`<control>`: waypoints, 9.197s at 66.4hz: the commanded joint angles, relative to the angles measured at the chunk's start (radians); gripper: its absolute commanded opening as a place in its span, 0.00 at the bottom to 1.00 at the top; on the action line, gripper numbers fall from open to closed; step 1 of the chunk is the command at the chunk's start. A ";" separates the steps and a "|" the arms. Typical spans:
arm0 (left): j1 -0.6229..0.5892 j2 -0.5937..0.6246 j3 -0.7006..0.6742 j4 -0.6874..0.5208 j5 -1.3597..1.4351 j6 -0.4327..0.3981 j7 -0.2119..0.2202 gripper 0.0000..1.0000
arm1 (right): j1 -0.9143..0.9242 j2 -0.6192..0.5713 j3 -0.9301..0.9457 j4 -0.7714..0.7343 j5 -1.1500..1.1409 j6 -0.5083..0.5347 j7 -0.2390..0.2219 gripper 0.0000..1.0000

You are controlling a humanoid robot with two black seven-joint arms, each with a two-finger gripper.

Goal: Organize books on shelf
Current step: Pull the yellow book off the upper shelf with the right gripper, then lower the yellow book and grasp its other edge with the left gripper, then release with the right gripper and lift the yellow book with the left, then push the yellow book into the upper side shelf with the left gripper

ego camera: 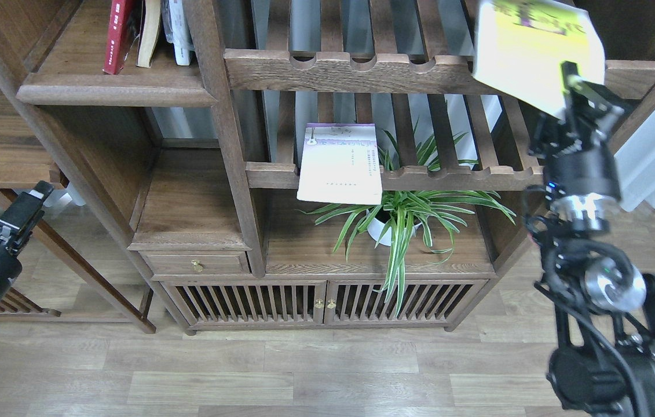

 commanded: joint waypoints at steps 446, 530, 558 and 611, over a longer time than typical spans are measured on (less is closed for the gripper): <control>-0.824 0.864 0.858 -0.488 -0.675 0.000 -0.069 0.03 | -0.189 0.039 -0.631 -0.494 -0.195 0.453 -0.161 1.00; -1.117 0.249 0.763 0.198 -0.015 0.000 -0.005 0.03 | -0.197 0.039 -0.608 -0.480 -0.192 0.453 -0.160 1.00; -1.121 0.200 0.755 0.256 0.019 0.000 -0.023 0.02 | -0.197 0.039 -0.608 -0.477 -0.192 0.453 -0.160 1.00; -1.108 0.143 0.755 0.325 0.025 0.000 -0.200 0.64 | -0.198 0.039 -0.607 -0.474 -0.192 0.453 -0.160 1.00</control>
